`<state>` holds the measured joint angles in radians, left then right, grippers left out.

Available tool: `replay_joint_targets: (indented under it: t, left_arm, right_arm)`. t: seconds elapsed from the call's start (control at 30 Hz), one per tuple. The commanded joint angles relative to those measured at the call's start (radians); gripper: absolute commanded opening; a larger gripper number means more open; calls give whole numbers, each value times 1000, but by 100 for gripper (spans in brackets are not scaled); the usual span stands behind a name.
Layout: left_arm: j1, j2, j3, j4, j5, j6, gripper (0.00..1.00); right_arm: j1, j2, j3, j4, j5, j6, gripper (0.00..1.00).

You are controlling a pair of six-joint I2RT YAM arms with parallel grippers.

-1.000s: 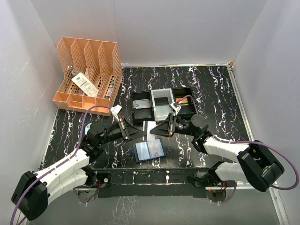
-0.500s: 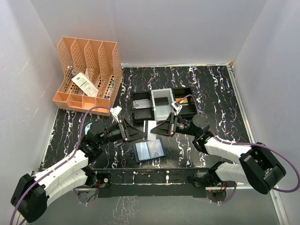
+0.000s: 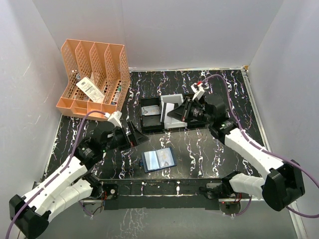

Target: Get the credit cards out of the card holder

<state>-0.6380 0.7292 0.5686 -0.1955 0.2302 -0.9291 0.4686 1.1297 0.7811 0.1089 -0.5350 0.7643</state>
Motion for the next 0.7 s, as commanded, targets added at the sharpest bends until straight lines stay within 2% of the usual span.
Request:
replay_joint_targets:
  t: [0.0, 0.17, 0.33, 0.43, 0.57, 0.67]
  left_arm:
    - [4, 74, 141, -285, -211, 154, 99]
    - [53, 182, 269, -372, -299, 289, 99]
    - [230, 212, 334, -374, -239, 420, 99]
    - [320, 216, 335, -348, -246, 481, 99]
    - [407, 231, 336, -332, -253, 562, 99]
    - [420, 217, 279, -290, -316, 578, 99]
  right_arm:
    - [2, 60, 110, -165, 70, -202, 0]
    - [25, 80, 165, -151, 167, -348, 0]
    - [111, 102, 169, -68, 295, -615, 0]
    - [131, 156, 172, -44, 376, -701, 0]
    - [144, 274, 249, -65, 347, -790, 0]
    - [194, 366, 324, -73, 321, -908, 0]
